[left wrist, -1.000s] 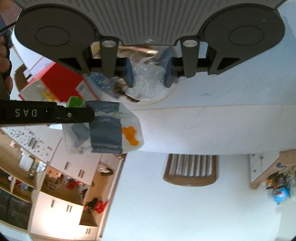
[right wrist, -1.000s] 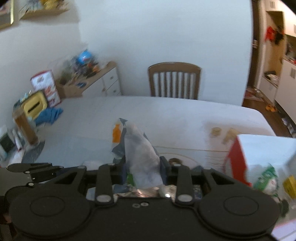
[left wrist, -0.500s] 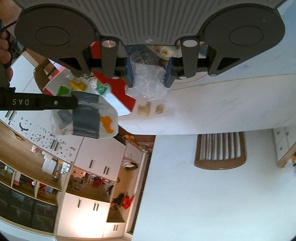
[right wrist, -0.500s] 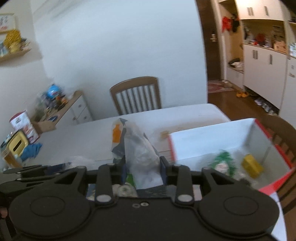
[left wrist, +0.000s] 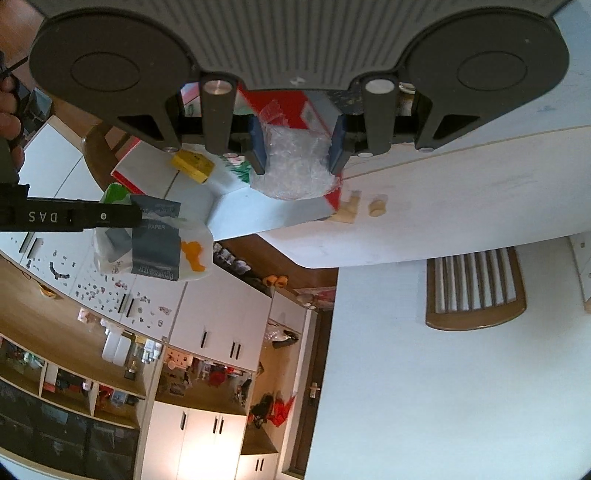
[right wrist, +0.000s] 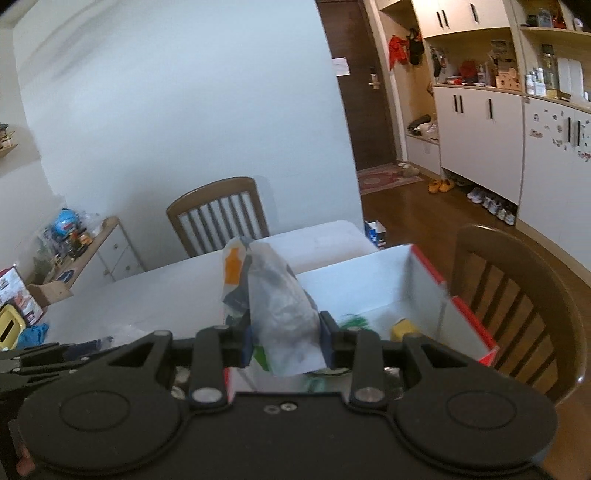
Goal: Organize objects
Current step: 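Carry the bubble-wrap bag and white plastic bag into the red shoebox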
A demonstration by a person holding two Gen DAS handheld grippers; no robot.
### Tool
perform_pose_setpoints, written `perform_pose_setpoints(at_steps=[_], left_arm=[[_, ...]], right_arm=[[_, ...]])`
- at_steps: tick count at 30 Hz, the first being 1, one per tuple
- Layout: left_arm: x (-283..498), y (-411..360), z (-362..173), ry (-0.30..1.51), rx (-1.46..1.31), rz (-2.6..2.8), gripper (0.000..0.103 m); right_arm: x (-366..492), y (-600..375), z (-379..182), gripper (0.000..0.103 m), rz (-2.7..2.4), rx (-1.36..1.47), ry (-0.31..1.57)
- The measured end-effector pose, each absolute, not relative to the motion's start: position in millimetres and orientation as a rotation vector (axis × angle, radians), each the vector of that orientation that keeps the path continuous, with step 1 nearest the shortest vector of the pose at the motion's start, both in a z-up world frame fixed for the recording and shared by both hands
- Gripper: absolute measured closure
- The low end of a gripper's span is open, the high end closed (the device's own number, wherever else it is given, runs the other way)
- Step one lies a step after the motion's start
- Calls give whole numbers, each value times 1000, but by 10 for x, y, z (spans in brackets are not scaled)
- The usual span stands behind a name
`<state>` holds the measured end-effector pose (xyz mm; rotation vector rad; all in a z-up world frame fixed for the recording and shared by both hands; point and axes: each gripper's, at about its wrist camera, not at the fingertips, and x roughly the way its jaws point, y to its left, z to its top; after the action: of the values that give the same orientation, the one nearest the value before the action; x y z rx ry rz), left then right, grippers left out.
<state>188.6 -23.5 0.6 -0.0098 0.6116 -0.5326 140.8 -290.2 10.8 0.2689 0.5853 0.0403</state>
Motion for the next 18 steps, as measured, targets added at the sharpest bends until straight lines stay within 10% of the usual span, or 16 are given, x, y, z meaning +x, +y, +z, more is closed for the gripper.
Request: perform_pose_setpoints(at_steps=[18], left_arm=[[2299, -1191, -291, 701, 54, -486, 68]], right_arm=[[1644, -3694, -234, 69, 16, 291, 649]])
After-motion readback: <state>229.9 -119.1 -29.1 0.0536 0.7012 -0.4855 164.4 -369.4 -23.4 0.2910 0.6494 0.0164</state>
